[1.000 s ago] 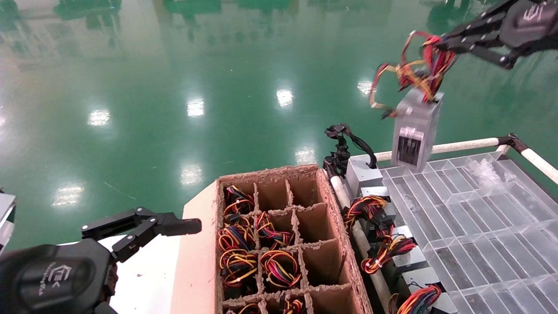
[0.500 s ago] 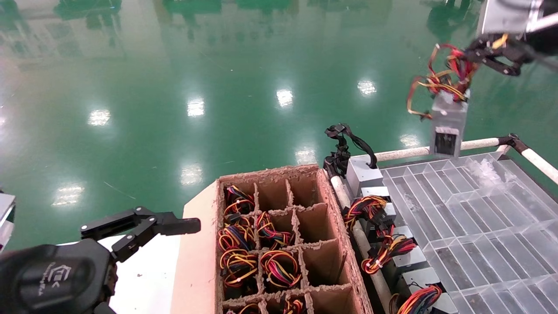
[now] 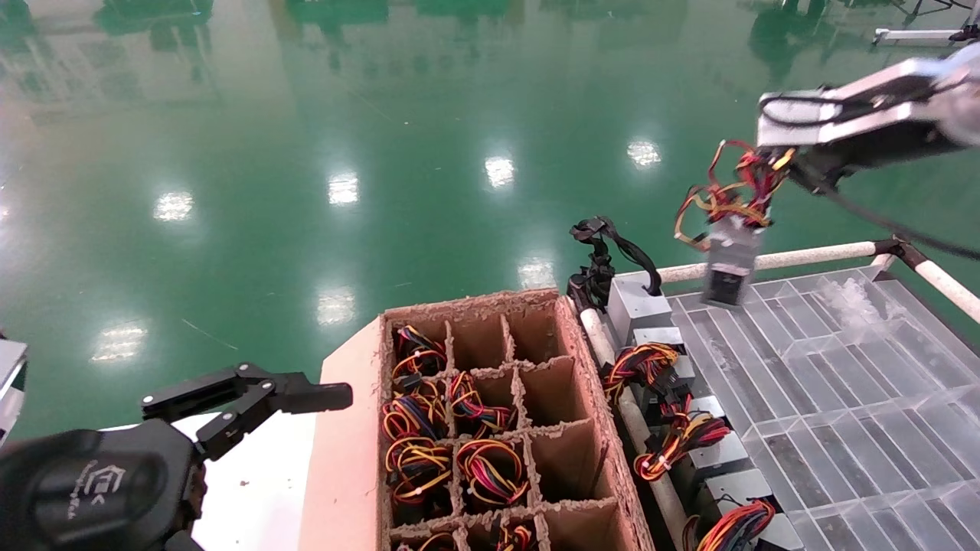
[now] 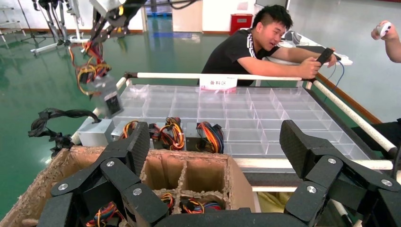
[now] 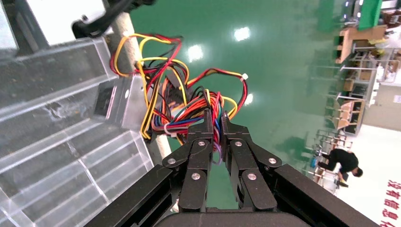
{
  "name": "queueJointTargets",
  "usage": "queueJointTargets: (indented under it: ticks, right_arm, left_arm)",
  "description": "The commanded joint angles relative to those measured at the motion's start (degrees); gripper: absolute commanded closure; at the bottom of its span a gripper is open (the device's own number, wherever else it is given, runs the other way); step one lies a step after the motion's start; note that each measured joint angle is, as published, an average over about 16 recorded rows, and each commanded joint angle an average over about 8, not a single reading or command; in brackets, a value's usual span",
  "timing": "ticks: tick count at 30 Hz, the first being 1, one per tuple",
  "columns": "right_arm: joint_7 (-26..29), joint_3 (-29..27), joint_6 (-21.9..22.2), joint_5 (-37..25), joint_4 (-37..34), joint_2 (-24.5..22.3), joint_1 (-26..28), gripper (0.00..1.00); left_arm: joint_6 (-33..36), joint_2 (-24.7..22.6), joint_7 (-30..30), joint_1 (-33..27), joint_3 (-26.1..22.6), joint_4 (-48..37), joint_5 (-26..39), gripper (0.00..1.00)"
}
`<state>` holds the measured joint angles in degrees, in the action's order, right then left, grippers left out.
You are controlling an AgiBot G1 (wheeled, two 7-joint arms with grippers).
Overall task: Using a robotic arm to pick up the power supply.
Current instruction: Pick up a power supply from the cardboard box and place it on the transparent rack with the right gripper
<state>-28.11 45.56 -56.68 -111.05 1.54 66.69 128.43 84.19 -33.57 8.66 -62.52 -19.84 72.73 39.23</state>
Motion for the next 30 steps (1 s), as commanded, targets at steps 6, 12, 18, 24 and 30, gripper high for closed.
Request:
queueJointTargets:
  ticks: [6, 12, 18, 24, 30]
  right_arm:
    - [0.1, -0.4, 2.1, 0.5, -1.0, 2.5, -2.5, 1.0]
    - [1.3, -0.8, 3.7, 1.2, -1.7, 4.1, -4.2, 1.0]
    - [4.0, -1.9, 3.2, 2.8, -2.6, 4.8, -5.3, 1.0]
    - [6.2, -2.6, 3.0, 3.8, -2.7, 4.6, -5.7, 1.0]
    - [8.5, -3.7, 3.8, 5.4, -2.9, 3.7, -6.3, 1.0]
  left_arm:
    - [0.0, 0.0, 0.0, 0.0, 0.0, 0.0, 0.0, 0.0]
    - [0.0, 0.0, 0.0, 0.0, 0.0, 0.0, 0.0, 0.0]
    - [0.0, 0.0, 0.0, 0.0, 0.0, 0.0, 0.0, 0.0]
    - [0.0, 0.0, 0.0, 0.0, 0.0, 0.0, 0.0, 0.0]
    - [0.0, 0.0, 0.0, 0.0, 0.0, 0.0, 0.0, 0.0]
